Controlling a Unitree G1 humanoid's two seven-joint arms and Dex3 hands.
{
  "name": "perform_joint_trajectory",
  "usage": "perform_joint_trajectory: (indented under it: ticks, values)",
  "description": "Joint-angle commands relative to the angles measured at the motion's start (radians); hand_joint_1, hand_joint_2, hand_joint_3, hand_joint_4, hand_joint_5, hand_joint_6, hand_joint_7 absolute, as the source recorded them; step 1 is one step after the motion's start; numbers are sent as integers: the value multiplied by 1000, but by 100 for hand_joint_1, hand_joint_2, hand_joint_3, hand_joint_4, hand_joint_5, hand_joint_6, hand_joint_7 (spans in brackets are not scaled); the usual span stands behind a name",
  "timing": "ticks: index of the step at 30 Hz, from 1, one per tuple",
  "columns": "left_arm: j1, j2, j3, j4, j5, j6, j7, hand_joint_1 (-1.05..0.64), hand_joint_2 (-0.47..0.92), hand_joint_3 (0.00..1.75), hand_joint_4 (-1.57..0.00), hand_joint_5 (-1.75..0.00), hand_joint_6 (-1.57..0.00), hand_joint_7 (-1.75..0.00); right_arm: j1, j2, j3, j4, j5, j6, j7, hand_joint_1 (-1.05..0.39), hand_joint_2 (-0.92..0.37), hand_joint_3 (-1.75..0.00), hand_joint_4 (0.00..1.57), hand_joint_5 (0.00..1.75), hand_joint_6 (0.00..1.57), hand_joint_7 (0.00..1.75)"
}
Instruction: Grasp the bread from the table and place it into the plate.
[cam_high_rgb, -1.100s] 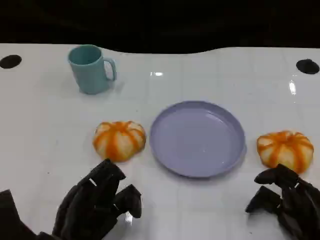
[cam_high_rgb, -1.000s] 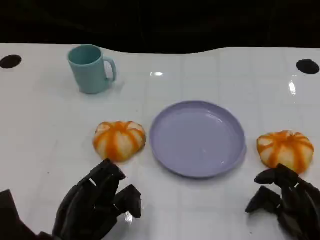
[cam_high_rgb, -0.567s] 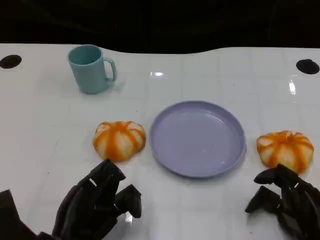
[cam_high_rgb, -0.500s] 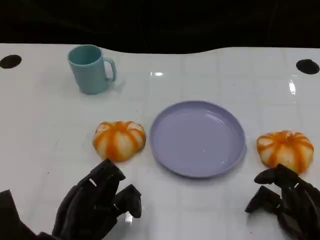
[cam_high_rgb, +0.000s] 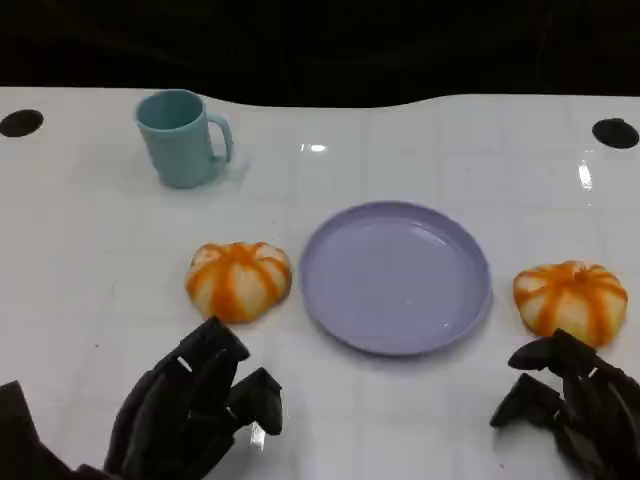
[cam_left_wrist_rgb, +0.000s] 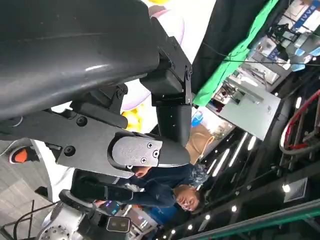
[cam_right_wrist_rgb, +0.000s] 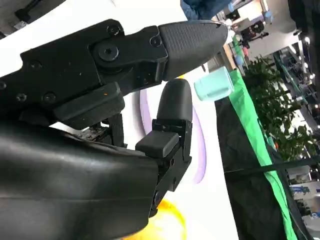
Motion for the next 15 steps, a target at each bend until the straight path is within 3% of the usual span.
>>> perform_joint_trajectory:
  ticks: [1, 5, 8, 10, 12, 15]
  values:
    - [-5, 5, 3, -1, 36, -66, -2, -55, 92, 23, -67, -170, -57, -128, -9, -15, -3, 6, 14, 6, 13, -54, -92, -22, 66, 148, 60, 118]
    - [-5, 0, -2, -2, 76, -134, 2, -55, 92, 25, -63, -166, -57, -123, -12, -14, -3, 9, 13, 8, 15, -54, -92, -23, 66, 148, 60, 117]
    - [6, 19, -37, -45, 204, -281, 20, -53, 92, 19, -47, -106, -49, -49, -21, -8, -1, 17, 9, 5, 8, -54, -92, -23, 65, 148, 60, 116]
    - [-8, 45, -49, -40, 290, -380, 38, -53, 92, 18, -46, -98, -50, -36, -26, -7, 0, 23, 6, 1, 7, -54, -92, -23, 65, 148, 60, 116]
    - [-54, 129, -65, -69, 515, -533, 123, -54, 92, 16, -24, -78, -39, -16, -28, 2, -1, 31, 8, -11, 10, -55, -92, -23, 66, 148, 61, 116]
    - [-80, 176, -77, -76, 660, -628, 208, -52, 92, 11, -17, -64, -36, -7, -26, 7, -2, 28, 13, -8, 13, -55, -92, -23, 65, 148, 61, 115]
